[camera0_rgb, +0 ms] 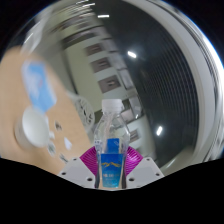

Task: Pour water

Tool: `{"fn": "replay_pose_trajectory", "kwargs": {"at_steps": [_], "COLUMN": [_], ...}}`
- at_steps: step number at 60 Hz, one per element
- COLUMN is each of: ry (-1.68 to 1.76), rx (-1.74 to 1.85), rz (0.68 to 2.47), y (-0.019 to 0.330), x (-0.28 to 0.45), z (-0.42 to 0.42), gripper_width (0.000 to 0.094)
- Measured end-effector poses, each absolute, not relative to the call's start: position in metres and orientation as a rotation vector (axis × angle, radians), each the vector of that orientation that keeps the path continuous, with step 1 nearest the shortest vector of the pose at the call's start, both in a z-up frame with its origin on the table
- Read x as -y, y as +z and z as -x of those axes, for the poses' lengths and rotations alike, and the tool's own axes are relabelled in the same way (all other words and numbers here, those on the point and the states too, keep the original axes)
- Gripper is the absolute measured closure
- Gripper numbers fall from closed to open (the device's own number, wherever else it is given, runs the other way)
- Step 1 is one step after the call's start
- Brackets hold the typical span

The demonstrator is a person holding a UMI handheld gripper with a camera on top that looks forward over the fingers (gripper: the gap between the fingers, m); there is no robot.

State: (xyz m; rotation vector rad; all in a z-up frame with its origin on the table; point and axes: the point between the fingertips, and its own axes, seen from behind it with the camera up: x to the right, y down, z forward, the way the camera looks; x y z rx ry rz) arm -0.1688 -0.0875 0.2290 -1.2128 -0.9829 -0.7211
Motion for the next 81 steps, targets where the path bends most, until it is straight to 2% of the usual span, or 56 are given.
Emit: {"fn": "replay_pose_trajectory", "kwargs": {"at_steps": [4,5,11,16,28,35,42,45,51,64,81], "ry": [-0.316,-0.221,0.139,0.202,0.244,0.249,0.248,0.245,0.261,0.288,0.336], "rx": [0.670,0.639,0.373,0.299,0.261,0.264,0.270,0.279,0.297,0.272,0.150], "rz": [1.412,1.458,1.603,1.643,1.691,1.675,1.692,1.720,1.785,1.804,1.813], "y": [0.201,0.182,0.129,0.091,0.045,0.045,0.046,0.045,0.039,0.044,0.067], "x": [0.112,0.097,0.114,0.120,0.149,0.173,0.184,0.193,0.225,0.339,0.482], "z": [0.163,0.154,0.134,0.113,0.079,0.073,0.076,0.074,0.069,0.053,0.039], "gripper_width": [0.0639,0.0639,0.0639,0.0638,0.0630,0.0637,0.0532,0.0456,0.0075,0.0090,0.0089]}}
